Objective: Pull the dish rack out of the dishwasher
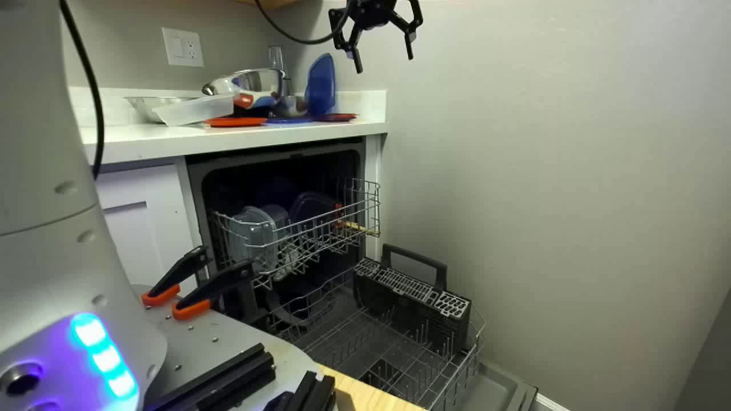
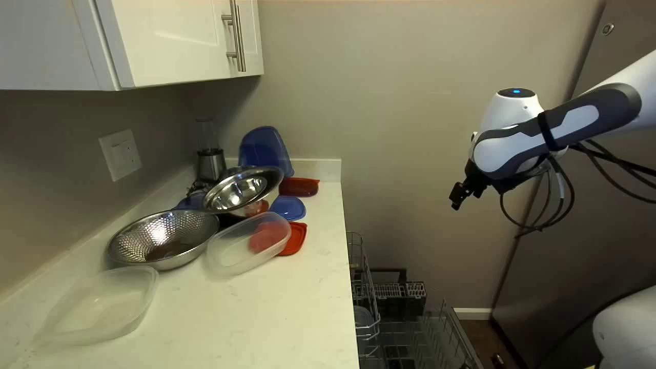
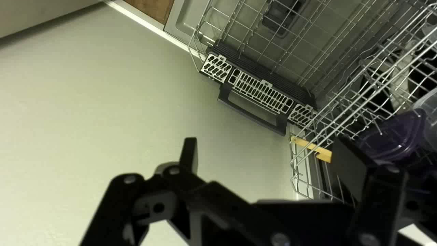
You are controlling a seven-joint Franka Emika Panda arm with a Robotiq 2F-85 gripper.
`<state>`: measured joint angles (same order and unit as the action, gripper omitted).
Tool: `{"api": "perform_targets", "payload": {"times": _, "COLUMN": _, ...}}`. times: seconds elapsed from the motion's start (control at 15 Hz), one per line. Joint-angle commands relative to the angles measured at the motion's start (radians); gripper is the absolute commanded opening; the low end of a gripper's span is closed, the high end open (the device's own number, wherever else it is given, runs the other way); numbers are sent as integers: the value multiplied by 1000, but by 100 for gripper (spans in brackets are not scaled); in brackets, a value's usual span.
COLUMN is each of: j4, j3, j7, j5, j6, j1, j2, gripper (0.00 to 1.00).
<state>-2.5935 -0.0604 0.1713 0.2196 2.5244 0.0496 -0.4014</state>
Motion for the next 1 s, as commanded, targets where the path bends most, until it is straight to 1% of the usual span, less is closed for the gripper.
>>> {"api": "perform_targets", "payload": {"times": 0.0, "j4": 2, "j3": 3, "j7": 2, "j5": -3, "j6": -3, "j1": 3, "j2": -1, "gripper": 100}}
{"api": "perform_targets", "payload": {"times": 0.33, "j4": 2, "j3": 3, "j7": 2, "j5": -3, "j6": -3, "j1": 3, "j2": -1, "gripper": 100}}
{"api": "perform_targets", "payload": {"times": 0.4, "j4": 20, "j3": 8, "j7": -21, "j5": -8, "j6": -8, "j1": 6, "j2": 33, "gripper": 100}}
{"api": "perform_targets", "payload": {"times": 0.53, "j4": 46, "j3": -2, "j7": -18, "j5": -54, "j6": 7, "j1": -14, "j2": 103, "gripper": 100}}
{"api": "perform_targets", "payload": {"times": 0.6, "j4": 59, "j3": -7, "j7": 1, "j5": -97, "j6": 18, "j1": -39, "j2": 144, "gripper": 100}}
{"api": "perform_targets", "payload": {"times": 0.67, "j4": 73, "j3": -4, "j7": 2, "j5": -124, "j6": 26, "j1": -50, "j2": 178, "gripper": 100}}
{"api": "perform_targets", "payload": {"times": 0.8, "j4": 115, "j3": -4, "j7": 41, "j5": -238, "j6": 39, "j1": -102, "j2": 269, "gripper": 100}}
{"api": "perform_targets", "payload": {"times": 0.93, "j4": 174, "j3": 9, "j7": 79, "j5": -377, "j6": 44, "j1": -146, "j2": 367, "gripper": 100}}
